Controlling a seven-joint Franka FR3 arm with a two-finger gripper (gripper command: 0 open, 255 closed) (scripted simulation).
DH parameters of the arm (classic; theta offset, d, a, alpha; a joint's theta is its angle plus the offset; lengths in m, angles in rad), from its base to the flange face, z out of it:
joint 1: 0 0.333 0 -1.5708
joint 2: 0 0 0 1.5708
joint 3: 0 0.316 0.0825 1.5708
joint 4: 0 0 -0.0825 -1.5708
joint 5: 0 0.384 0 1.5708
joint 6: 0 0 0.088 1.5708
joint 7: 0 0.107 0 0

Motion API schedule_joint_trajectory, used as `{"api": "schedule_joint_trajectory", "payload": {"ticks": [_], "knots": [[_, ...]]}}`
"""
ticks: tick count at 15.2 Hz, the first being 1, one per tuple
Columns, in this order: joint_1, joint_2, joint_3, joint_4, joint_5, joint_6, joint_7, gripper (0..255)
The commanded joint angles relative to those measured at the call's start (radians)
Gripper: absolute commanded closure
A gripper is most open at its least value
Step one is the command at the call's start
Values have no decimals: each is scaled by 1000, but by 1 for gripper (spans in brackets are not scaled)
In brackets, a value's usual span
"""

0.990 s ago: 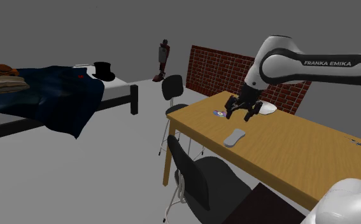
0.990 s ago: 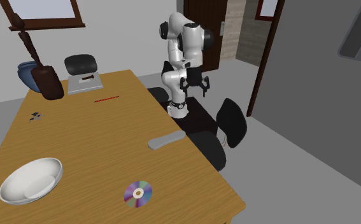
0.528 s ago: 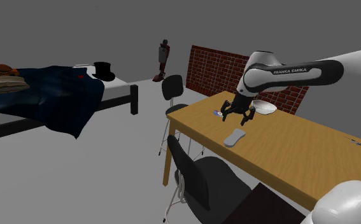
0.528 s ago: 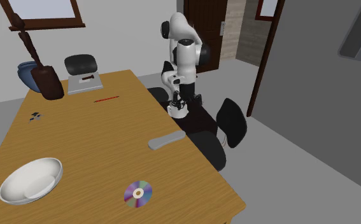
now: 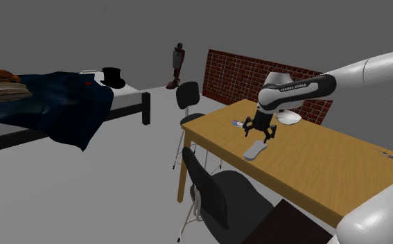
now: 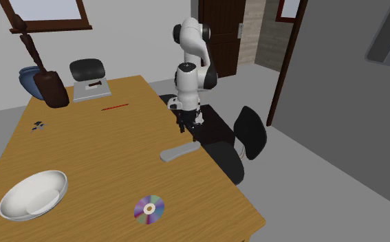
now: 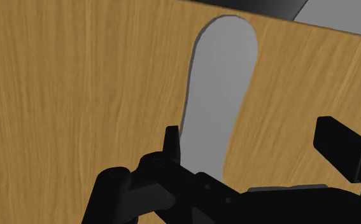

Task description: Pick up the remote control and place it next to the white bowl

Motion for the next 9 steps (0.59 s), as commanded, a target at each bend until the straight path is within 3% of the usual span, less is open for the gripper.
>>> {"api": "schedule_joint_trajectory", "payload": {"ticks": [1,3,9], "knots": [[-20,56,-13,12,-7,29,58,0],[-38,102,-28,24,-12,49,108,0],[-39,145,-30,-14,-9,130,105,0]]}}
